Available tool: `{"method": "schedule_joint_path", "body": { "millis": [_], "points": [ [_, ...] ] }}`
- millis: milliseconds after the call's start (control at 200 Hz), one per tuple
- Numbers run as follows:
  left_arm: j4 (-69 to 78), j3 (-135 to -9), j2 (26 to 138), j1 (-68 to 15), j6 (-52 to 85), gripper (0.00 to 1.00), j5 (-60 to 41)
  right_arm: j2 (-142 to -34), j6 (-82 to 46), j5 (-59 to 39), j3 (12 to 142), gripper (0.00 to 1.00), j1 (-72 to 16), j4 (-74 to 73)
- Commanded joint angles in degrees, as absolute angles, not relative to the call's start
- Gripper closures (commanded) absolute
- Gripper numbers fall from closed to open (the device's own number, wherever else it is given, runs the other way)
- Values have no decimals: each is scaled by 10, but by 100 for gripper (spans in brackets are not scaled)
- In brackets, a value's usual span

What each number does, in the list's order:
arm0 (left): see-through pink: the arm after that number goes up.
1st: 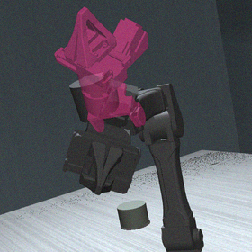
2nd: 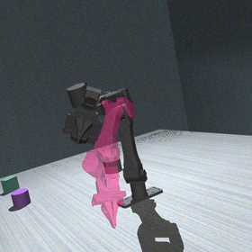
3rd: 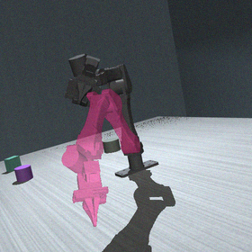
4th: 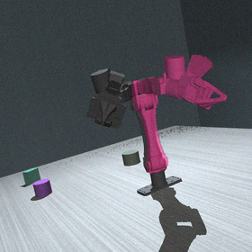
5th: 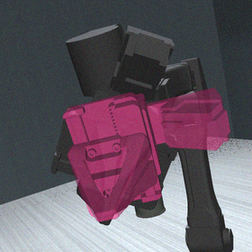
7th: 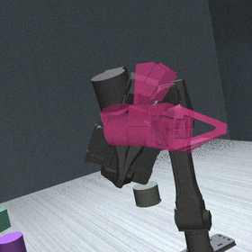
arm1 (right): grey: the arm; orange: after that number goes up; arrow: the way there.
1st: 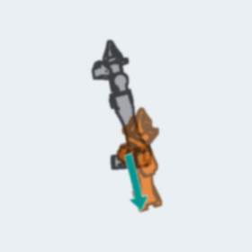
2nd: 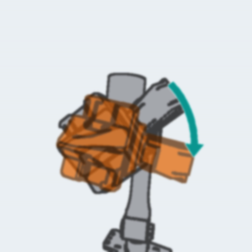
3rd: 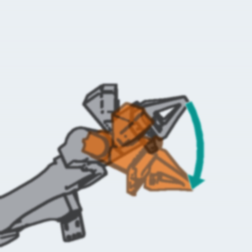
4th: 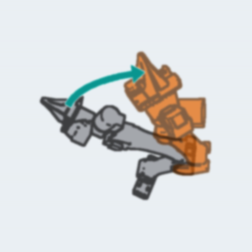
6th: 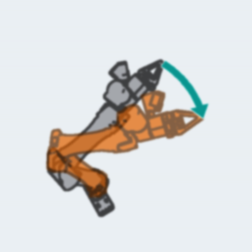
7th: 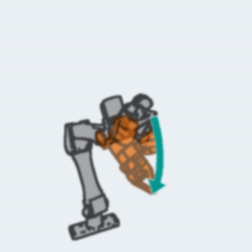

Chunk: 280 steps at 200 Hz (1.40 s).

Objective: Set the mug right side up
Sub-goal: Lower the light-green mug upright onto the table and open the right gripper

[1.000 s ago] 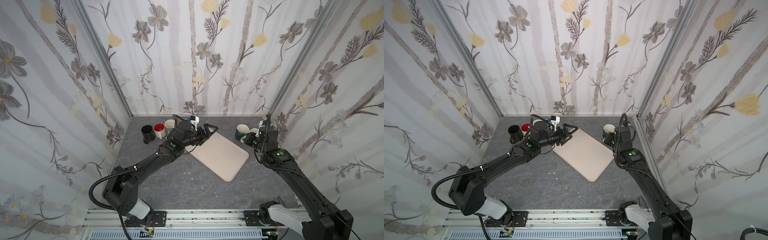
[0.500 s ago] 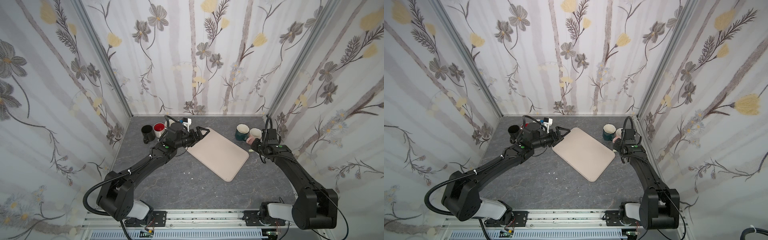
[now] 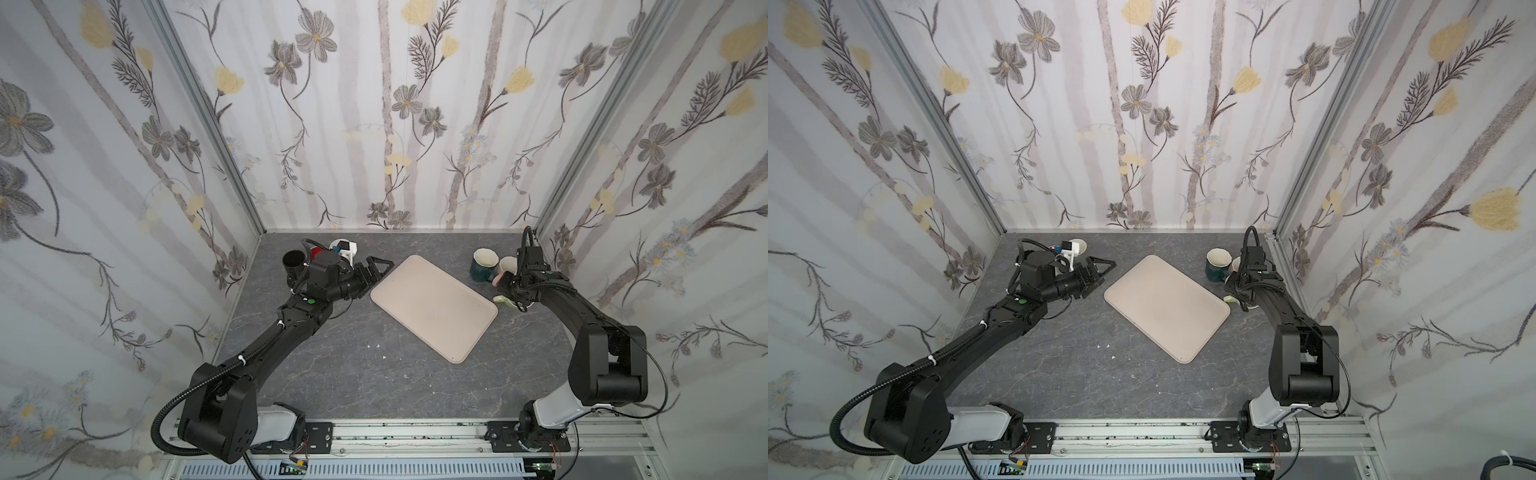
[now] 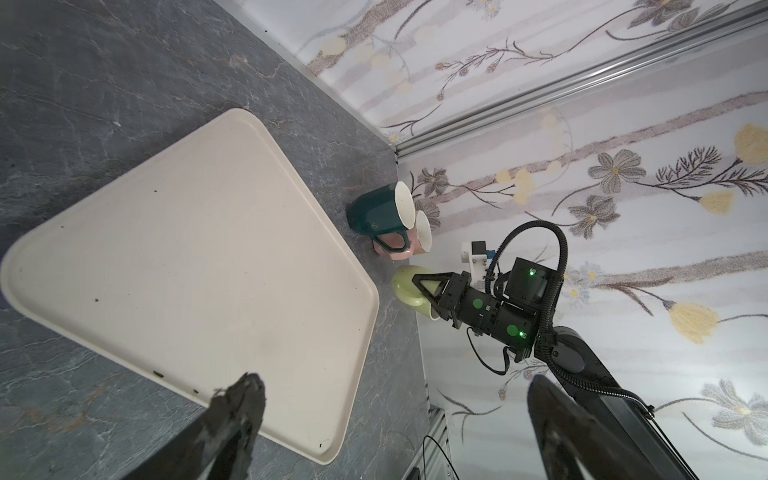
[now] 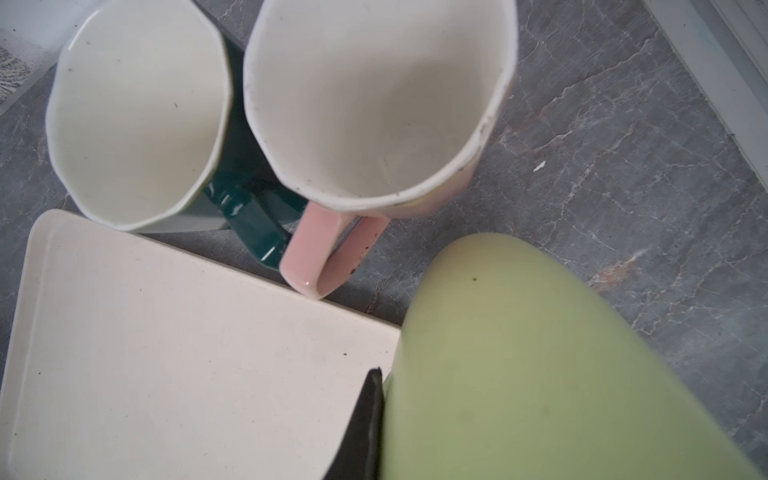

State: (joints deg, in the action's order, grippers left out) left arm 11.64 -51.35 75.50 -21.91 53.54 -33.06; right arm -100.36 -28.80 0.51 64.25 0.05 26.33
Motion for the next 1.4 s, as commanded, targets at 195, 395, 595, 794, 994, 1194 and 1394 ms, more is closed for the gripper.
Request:
{"method": "schedule_joint_path", "body": {
  "millis": [195, 395, 595, 794, 994, 1194, 1394],
  "points": [
    [122, -507, 751, -198, 527, 0, -343, -1067, -258, -9, 708, 100, 1, 281],
    [129, -510, 760, -196, 531, 0, -344, -1100, -246, -11, 740, 100, 1, 294],
    [150, -514, 776, -194, 547, 0, -350, -1122, -233, -17, 772, 75, 1, 317],
    [158, -520, 790, -194, 555, 0, -353, -1117, -223, -16, 778, 52, 1, 319],
    [157, -521, 791, -195, 555, 0, -350, -1091, -218, -19, 784, 42, 2, 321],
    [140, -528, 797, -194, 539, 0, -339, -1033, -216, -31, 784, 26, 2, 318],
    [78, -537, 789, -182, 486, 0, -294, -920, -219, -82, 710, 12, 0, 247]
  ]
}}
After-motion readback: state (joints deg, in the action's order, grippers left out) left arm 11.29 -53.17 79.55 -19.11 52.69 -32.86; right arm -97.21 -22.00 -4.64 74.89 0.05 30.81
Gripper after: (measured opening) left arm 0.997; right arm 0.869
